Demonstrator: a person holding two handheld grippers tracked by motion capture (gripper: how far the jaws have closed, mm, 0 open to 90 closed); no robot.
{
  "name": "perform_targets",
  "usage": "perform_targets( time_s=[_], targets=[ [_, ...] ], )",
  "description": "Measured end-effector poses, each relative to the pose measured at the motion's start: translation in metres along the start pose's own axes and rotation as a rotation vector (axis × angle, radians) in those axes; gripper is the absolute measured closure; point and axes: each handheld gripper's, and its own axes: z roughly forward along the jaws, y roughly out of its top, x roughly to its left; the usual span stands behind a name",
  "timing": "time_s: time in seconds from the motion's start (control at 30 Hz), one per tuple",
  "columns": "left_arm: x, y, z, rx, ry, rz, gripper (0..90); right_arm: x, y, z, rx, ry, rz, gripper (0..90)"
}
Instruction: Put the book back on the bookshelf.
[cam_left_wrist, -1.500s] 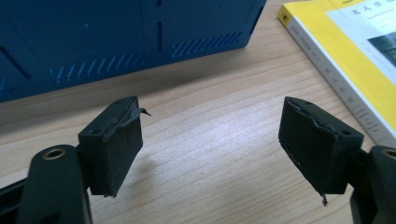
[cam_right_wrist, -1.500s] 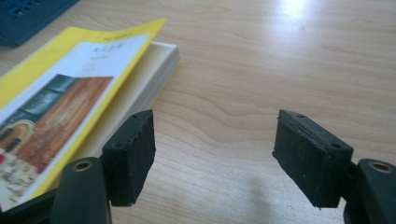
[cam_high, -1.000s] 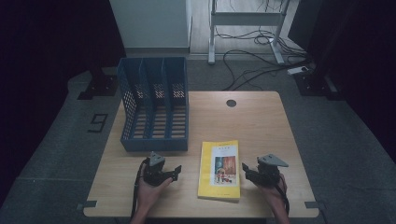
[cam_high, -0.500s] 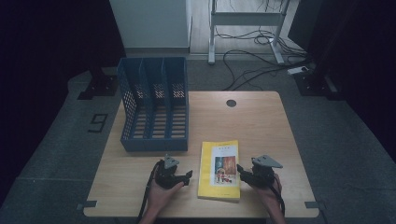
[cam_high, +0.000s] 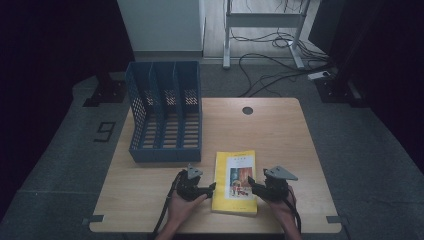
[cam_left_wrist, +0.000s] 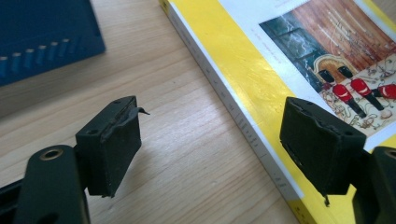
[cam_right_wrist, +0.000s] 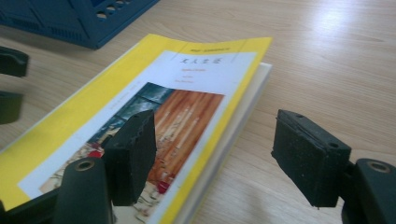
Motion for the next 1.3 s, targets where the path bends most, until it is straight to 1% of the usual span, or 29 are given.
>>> perform_targets(
  time_s=[0.03,0.07,0.1,0.13,0.3,0.37,0.4,0.43,0.5,0.57,0.7,0.73,0.77,0.8,0.83,0.93,0.97,1.03,1.1,1.23,1.3],
  targets=[
    [-0.002,-0.002,0.004,0.005,0.018,0.008,20.2,0.003,0.001,0.001,0.006,-0.001,-0.015,29.1],
    [-0.002,-0.002,0.004,0.005,0.018,0.008,20.2,0.003,0.001,0.001,0.006,-0.001,-0.015,29.1],
    [-0.003,-0.002,0.007,0.016,0.008,0.003,20.2,0.004,0.001,0.002,0.004,-0.002,-0.018,29.1],
    [-0.004,-0.002,0.009,0.015,-0.012,0.000,19.6,0.005,0.001,0.003,0.006,0.007,-0.010,29.1],
    [-0.010,-0.002,0.011,0.020,-0.032,0.014,19.3,0.009,0.001,0.006,0.012,0.015,-0.017,29.1],
    [-0.011,-0.002,0.012,0.021,-0.042,0.007,19.5,0.011,0.001,0.007,0.014,0.033,-0.009,29.0],
    [-0.012,-0.002,0.013,0.021,-0.053,0.010,19.5,0.012,0.001,0.009,0.019,0.043,-0.007,29.0],
    [-0.013,-0.002,0.014,0.021,-0.058,0.010,19.2,0.014,0.000,0.012,0.032,0.045,-0.016,28.8],
    [-0.016,-0.001,0.016,0.024,-0.069,0.013,19.0,0.016,-0.001,0.014,0.039,0.043,-0.023,28.5],
    [-0.018,-0.001,0.017,0.025,-0.075,0.013,18.8,0.017,-0.003,0.017,0.055,0.028,-0.032,28.2],
    [-0.019,-0.001,0.017,0.024,-0.078,0.013,18.7,0.016,-0.005,0.019,0.066,0.024,-0.024,28.1],
    [-0.020,-0.002,0.018,0.024,-0.088,0.009,18.7,0.016,-0.006,0.021,0.074,0.014,-0.030,27.9],
    [-0.020,-0.002,0.018,0.024,-0.088,0.009,18.7,0.016,-0.006,0.021,0.074,0.014,-0.030,27.9],
    [-0.021,-0.002,0.018,0.025,-0.098,0.006,18.6,0.016,-0.008,0.024,0.088,0.005,-0.038,26.4],
    [-0.022,-0.002,0.019,0.028,-0.109,0.005,18.6,0.016,-0.008,0.024,0.088,0.005,-0.038,26.4],
    [-0.026,-0.002,0.020,0.027,-0.118,0.013,18.5,0.013,-0.008,0.027,0.103,0.024,-0.005,24.3],
    [-0.027,-0.002,0.020,0.025,-0.123,0.017,18.5,0.013,-0.008,0.027,0.103,0.024,-0.005,24.3],
    [-0.031,-0.003,0.021,0.022,-0.131,0.022,18.5,0.011,-0.009,0.029,0.108,0.037,0.017,24.0],
    [-0.033,-0.004,0.021,0.019,-0.135,0.027,18.6,0.011,-0.009,0.030,0.109,0.041,0.028,24.3],
    [-0.033,-0.004,0.021,0.015,-0.132,0.031,18.2,0.014,-0.008,0.029,0.103,0.024,0.007,25.2],
    [-0.033,-0.004,0.021,0.013,-0.132,0.032,18.2,0.014,-0.008,0.028,0.103,0.022,0.005,25.7]
  ],
)
